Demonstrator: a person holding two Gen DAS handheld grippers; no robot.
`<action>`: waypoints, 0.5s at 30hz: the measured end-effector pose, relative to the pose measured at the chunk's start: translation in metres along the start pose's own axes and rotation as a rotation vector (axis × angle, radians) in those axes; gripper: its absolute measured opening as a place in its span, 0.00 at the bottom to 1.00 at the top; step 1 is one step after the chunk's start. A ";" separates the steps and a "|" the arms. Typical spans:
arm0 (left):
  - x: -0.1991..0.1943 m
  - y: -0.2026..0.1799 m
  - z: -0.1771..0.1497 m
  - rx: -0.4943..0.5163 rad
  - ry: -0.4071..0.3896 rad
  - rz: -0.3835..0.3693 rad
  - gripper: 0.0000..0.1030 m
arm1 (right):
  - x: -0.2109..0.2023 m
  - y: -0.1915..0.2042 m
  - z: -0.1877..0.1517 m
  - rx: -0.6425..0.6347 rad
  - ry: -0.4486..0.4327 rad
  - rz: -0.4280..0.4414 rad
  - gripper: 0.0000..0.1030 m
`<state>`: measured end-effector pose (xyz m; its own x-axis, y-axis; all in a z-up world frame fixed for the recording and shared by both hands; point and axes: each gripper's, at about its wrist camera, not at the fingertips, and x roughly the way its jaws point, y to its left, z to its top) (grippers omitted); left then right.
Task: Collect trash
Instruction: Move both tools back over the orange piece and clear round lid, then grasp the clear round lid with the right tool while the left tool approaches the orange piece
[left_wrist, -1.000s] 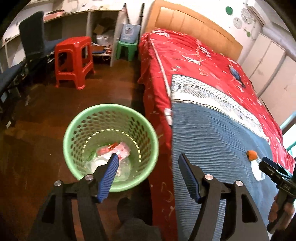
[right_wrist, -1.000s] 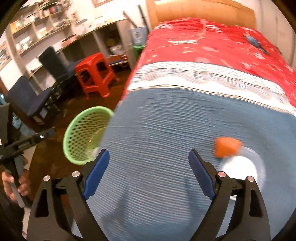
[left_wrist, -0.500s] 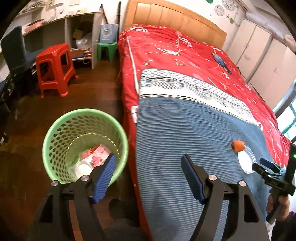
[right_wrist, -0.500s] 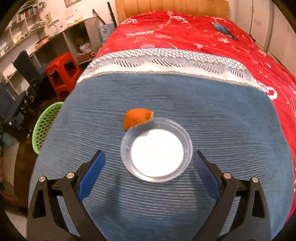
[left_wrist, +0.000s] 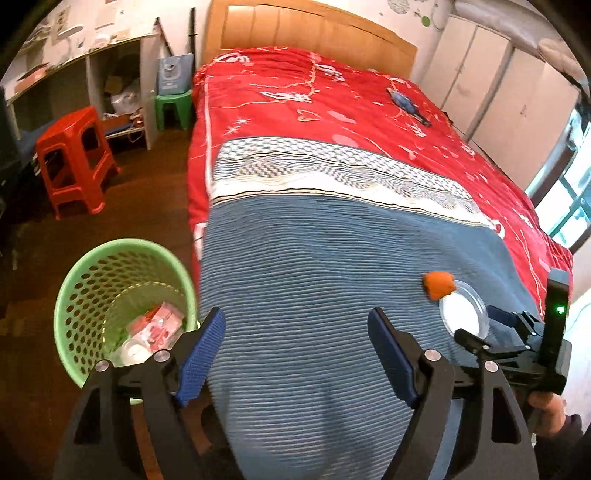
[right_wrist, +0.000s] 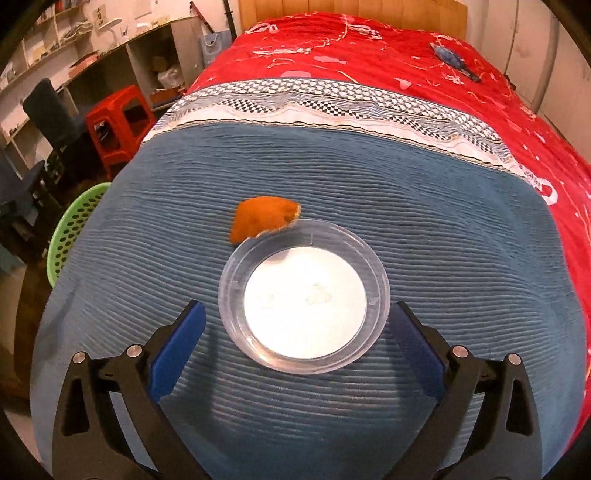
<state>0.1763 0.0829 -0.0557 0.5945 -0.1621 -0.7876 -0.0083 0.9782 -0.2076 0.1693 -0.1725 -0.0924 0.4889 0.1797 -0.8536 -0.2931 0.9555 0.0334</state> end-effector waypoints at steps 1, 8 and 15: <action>0.001 -0.004 0.001 0.007 0.002 -0.005 0.74 | 0.001 -0.001 0.000 0.006 0.005 -0.001 0.95; 0.015 -0.028 0.006 0.048 0.025 -0.028 0.74 | 0.011 -0.005 0.000 0.021 0.020 0.013 0.95; 0.030 -0.061 0.013 0.112 0.041 -0.074 0.74 | 0.004 -0.010 -0.002 0.046 -0.002 0.020 0.89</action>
<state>0.2048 0.0202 -0.0590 0.5571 -0.2368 -0.7960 0.1257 0.9715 -0.2011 0.1727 -0.1818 -0.0966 0.4847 0.1994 -0.8517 -0.2647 0.9615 0.0744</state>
